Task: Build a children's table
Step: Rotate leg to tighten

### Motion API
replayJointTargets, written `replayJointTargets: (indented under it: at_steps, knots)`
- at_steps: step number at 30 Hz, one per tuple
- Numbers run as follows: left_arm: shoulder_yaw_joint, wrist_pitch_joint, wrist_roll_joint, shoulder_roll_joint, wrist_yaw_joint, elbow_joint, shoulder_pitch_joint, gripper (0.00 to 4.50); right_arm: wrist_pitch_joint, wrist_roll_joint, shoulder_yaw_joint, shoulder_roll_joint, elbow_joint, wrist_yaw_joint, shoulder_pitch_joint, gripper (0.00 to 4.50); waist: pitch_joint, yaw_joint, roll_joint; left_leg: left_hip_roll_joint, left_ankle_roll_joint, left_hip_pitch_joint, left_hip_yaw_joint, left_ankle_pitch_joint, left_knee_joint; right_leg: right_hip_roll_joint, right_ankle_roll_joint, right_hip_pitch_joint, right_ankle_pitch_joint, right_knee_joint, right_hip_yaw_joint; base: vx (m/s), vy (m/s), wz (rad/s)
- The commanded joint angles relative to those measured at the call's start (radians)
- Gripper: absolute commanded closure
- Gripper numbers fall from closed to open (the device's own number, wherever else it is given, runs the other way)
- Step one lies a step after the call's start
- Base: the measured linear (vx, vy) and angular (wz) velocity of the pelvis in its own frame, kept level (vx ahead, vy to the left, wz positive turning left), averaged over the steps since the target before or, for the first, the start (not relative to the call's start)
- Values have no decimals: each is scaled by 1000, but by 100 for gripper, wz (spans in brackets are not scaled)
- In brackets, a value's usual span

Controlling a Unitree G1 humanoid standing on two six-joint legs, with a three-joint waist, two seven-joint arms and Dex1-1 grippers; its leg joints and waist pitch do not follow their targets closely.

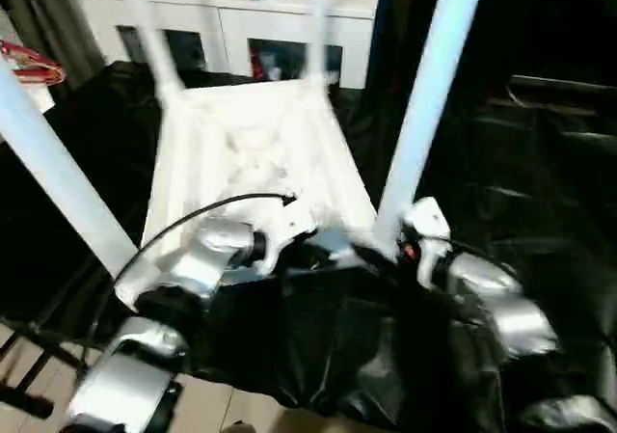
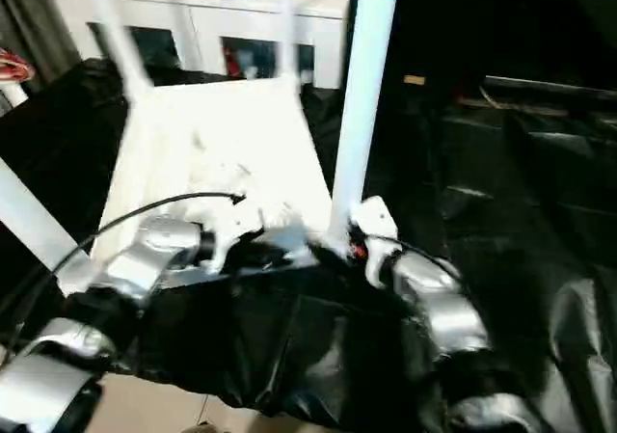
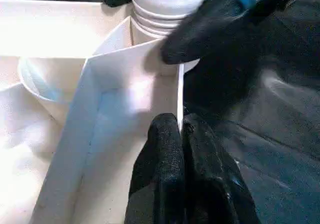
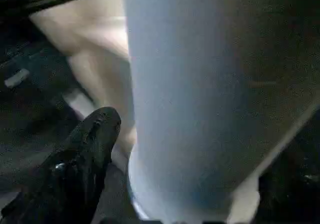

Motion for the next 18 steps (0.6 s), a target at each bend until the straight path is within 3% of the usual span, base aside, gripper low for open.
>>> replayJointTargets:
  at_steps: [1,5,9,18]
  knots:
    - [-23,-39,-41,-15,-70,-29,-6,450,25,45,88,-7,-67,164,14,69,-52,3,-15,25,96,-2,1,-177,-58,-50,-210,57,-143,-71,40,0,0,0]
    - [-28,-39,-42,11,-128,-37,-4,450,56,73,121,-71,-117,282,34,69,-54,11,-13,28,83,3,1,-184,-58,-51,-232,53,-128,-67,39,0,0,0]
    - [-33,-38,-52,40,-193,-47,0,450,85,88,146,-118,-160,368,47,84,-54,16,-16,28,80,-1,0,-183,-58,-53,-226,55,-137,-66,39,0,0,0]
    - [-28,-47,-57,62,-234,-54,8,450,104,87,170,-135,-191,403,61,138,-55,25,-14,29,64,2,-1,-184,-59,-55,-221,53,-152,-67,40,0,0,0]
